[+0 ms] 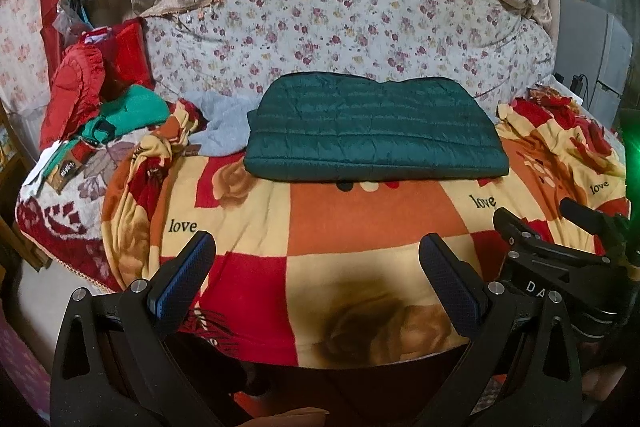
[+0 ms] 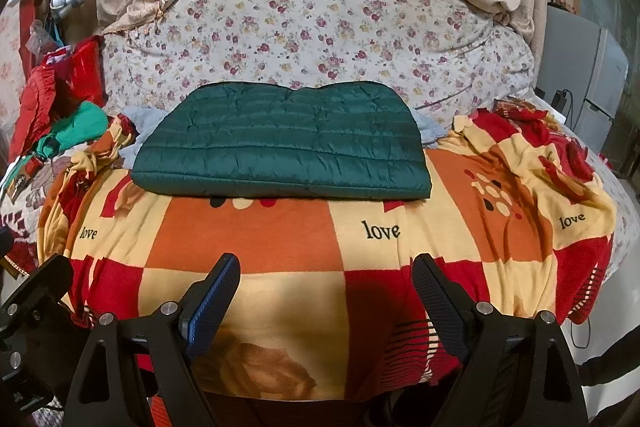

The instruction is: Fold large clothes

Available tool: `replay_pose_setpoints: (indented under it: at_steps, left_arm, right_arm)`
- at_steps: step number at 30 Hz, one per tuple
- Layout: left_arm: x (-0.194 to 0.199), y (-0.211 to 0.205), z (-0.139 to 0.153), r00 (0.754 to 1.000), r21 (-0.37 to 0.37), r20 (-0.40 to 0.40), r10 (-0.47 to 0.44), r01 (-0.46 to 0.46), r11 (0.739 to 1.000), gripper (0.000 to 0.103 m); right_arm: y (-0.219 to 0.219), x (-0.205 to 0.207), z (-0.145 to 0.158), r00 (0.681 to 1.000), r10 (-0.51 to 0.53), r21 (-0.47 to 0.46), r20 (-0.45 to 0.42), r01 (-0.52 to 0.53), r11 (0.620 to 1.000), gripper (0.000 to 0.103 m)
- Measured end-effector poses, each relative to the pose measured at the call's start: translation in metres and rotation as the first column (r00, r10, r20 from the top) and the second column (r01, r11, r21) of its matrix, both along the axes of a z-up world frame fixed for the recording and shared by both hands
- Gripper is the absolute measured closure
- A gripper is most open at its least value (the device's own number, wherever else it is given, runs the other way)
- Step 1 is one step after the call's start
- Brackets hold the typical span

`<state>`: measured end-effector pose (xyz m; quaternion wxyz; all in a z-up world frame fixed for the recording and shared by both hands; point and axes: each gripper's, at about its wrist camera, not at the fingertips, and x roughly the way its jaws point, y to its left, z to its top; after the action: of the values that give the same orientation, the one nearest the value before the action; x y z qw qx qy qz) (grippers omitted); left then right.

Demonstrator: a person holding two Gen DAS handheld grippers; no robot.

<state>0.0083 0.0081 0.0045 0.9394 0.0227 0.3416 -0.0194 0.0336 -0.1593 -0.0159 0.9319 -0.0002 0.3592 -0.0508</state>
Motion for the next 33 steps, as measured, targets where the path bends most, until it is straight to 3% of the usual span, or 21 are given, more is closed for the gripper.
replay_pose_setpoints:
  at_steps: [33]
  left_arm:
    - [0.0022,0.0011,-0.0032,1.000,-0.007,-0.015,0.001,-0.001,1.000,0.001]
  right_arm:
    - [-0.0001,-0.0002,-0.0096,1.000,0.000,-0.005,-0.018,0.000,1.000,0.017]
